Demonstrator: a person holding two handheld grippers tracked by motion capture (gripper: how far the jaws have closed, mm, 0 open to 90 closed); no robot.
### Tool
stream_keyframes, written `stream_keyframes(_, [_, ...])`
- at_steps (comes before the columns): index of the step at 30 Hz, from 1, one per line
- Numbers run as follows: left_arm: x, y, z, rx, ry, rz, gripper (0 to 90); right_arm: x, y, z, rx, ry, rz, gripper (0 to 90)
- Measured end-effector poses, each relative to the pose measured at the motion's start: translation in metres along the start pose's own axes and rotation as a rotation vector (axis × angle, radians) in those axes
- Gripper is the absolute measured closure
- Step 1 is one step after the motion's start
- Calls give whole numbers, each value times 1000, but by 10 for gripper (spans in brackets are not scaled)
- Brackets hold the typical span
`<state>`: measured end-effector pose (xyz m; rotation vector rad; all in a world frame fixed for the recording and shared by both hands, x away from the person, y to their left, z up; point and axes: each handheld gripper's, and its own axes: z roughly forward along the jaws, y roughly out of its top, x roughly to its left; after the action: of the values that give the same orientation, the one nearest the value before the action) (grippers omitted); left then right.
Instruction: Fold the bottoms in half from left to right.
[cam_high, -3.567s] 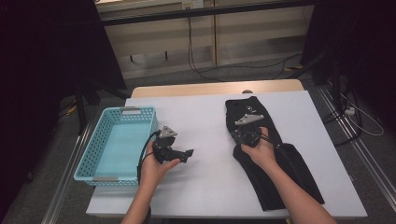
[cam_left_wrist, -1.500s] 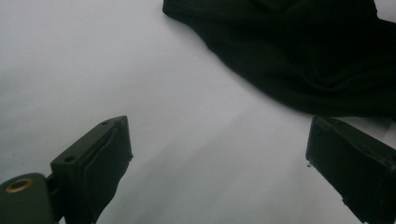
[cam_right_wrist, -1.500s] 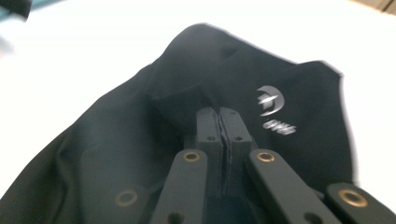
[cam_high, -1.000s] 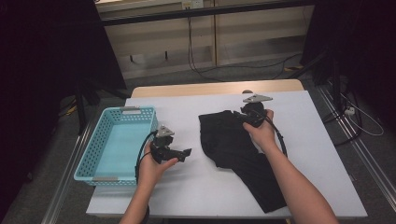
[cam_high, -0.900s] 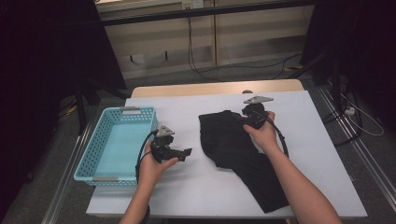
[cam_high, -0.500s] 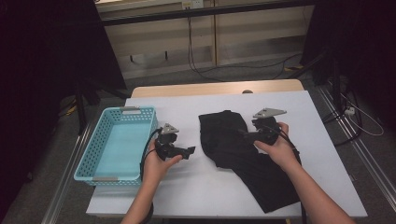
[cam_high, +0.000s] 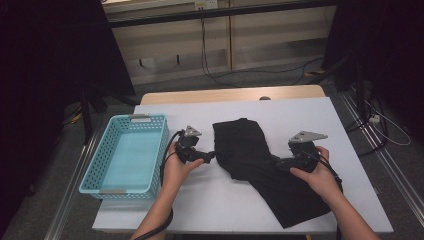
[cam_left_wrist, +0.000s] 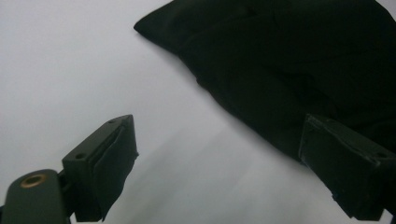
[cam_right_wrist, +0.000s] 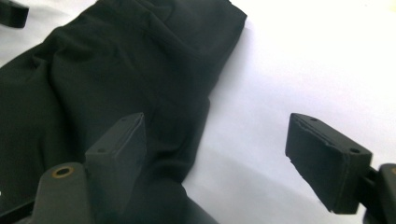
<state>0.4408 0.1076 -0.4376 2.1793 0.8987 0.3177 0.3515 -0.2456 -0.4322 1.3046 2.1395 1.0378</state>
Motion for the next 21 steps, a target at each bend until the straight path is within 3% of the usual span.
stream_keyframes(5, [2, 12, 11, 0, -6, 22, 189, 1, -7, -5, 10, -21, -15, 187])
stream_keyframes(9, [3, 20, 21, -13, -4, -13, 252, -3, -12, -15, 4, -34, -12, 182])
stream_keyframes(16, [1, 30, 38, 2, -2, -16, 368, -12, -20, -25, -4, -51, 19, 181])
stream_keyframes(19, [6, 34, 46, 13, 17, -31, 403, -12, -22, -26, -5, -48, 25, 182])
stream_keyframes(21, [6, 35, 51, 22, 2, -43, 437, -11, -23, -26, -3, -46, 27, 183])
